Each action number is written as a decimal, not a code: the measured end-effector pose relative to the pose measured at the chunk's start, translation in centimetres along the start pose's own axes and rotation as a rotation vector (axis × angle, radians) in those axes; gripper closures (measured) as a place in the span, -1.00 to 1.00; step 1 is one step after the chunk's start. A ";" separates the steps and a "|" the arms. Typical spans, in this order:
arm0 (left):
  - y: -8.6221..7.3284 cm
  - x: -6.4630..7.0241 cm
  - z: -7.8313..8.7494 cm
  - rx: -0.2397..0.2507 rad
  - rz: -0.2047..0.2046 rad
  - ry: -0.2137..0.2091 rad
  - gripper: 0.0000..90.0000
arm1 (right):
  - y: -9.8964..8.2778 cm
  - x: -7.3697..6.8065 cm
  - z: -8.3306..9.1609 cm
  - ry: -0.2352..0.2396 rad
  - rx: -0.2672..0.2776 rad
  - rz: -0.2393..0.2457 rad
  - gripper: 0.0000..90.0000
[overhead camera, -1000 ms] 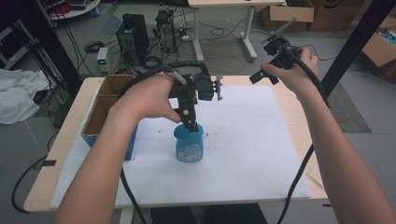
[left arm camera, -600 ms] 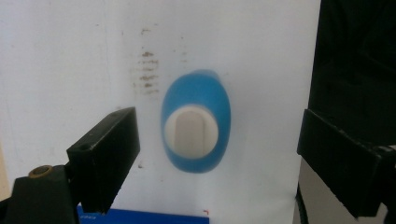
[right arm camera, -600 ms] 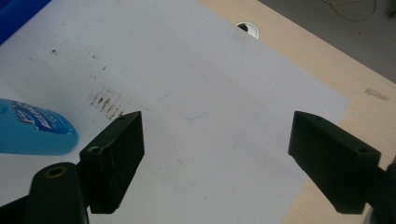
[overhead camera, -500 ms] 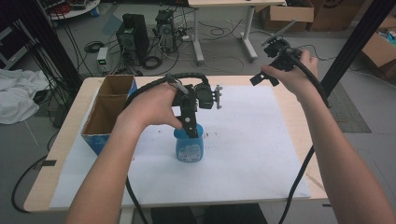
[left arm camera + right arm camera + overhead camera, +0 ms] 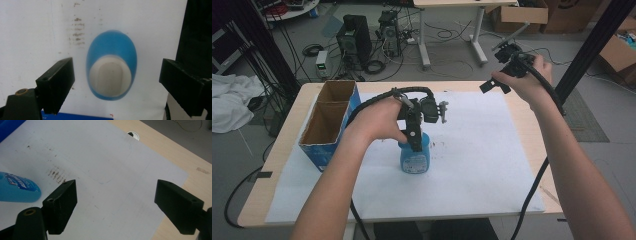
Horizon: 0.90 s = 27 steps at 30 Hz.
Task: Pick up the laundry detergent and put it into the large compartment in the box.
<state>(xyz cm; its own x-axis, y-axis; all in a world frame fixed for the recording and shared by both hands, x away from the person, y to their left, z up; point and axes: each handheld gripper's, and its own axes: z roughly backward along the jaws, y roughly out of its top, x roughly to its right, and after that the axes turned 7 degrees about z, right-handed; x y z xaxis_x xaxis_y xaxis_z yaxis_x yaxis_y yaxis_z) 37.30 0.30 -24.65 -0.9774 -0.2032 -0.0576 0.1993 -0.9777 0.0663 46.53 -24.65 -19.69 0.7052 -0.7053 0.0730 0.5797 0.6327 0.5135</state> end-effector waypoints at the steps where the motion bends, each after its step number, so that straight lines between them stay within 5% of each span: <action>1: 0.0 0.0 -0.2 0.003 0.001 -0.006 -0.70 | 0.0 0.0 0.0 0.001 0.001 0.001 -0.59; 27: 0.3 -0.5 -3.7 -0.039 0.008 -0.003 -0.66 | -0.5 0.2 -0.6 0.007 -0.005 -0.007 -0.60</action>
<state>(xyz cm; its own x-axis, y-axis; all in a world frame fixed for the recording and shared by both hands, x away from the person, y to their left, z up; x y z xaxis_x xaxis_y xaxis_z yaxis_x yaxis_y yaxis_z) 38.06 -0.09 -28.27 -0.9760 -0.2112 -0.0540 0.2099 -0.9773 0.0283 46.60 -24.90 -20.49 0.7040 -0.7073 0.0633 0.5865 0.6294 0.5098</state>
